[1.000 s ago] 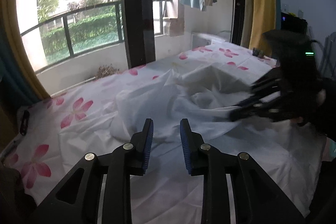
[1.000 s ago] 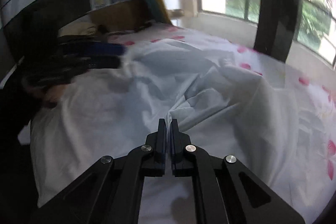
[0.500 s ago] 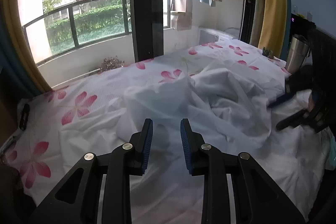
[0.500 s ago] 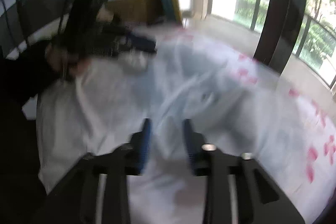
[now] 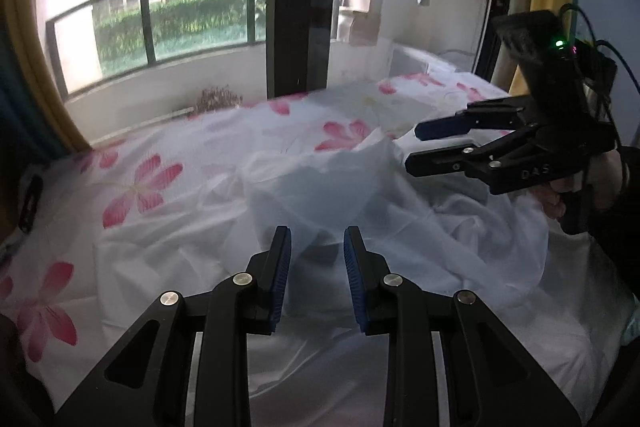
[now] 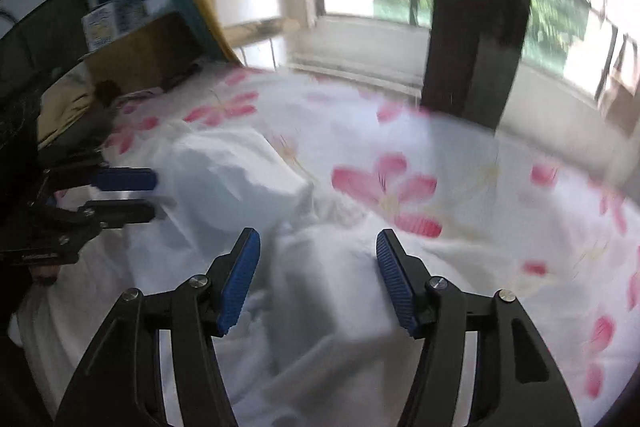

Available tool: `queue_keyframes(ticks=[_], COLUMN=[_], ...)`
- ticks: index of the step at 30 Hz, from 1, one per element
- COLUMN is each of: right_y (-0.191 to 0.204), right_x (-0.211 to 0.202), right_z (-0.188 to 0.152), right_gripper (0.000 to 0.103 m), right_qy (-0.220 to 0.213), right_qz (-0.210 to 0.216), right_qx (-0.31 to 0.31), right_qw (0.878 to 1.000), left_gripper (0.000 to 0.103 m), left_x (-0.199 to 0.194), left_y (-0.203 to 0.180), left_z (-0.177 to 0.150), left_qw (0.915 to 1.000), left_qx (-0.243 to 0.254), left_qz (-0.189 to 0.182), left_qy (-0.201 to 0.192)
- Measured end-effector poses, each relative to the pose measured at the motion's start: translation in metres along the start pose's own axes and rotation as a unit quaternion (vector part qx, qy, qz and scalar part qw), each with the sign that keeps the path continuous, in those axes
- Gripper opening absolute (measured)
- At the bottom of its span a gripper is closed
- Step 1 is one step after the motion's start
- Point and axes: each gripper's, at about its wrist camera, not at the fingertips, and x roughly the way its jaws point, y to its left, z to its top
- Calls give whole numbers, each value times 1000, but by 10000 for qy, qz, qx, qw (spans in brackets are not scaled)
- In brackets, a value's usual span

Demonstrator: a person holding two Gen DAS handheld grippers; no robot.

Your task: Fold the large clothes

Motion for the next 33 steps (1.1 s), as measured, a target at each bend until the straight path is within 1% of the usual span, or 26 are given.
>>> queue_keyframes(ticks=[3,4,10,13,14,16,19,21,23,25,27,30,33], right_y=[-5,-5,-25,-31,-30,-22,-14,-9,-5,0,4,-1,-7], right_x=[9,10,-6,-18,-22,-31,-47,-50,-45,-27,-9,16,25], right_z=[-11,-13,-24,-30,-30,-28,-21,-11,0,11,17,15,6], right_gripper=[61,61,61,61,61,61,61,61,61,61,61,62,65], right_qy=[242,284,228,189,170,96,-140,-255,-252,-144,-58,181,356], right_qz=[182,184,-25,-118,-135,-179,-209,-307,-507,-786,-919,-1057,-1038], right_qx=[126,147,493,582,548,391,194,72,-62,-162,-215,-127,34], right_qw=[9995,9993,9985,9981,9983,9990,9995,9992,9984,9967,9955,9942,9940], left_gripper=[29,29,29,29,29,29,29,29,29,29,29,29,29], left_x=[7,10,10,7,3,-8,-24,-27,-26,-21,-13,3,11], left_y=[1,1,2,0,-1,-2,-5,-5,-5,-4,-1,7,14], left_z=[-7,-8,-14,-15,-15,-12,-3,4,9,12,14,9,3], left_qw=[9997,9994,9985,9984,9986,9994,10000,9999,9999,9999,9999,9993,9983], left_qx=[-32,-40,-140,-99,-82,-31,72,104,102,61,-38,-285,-441], left_qz=[-65,-81,-109,-93,-70,-17,32,62,82,117,95,12,-20], left_qy=[231,340,514,558,524,333,54,-1,-34,-14,27,233,386])
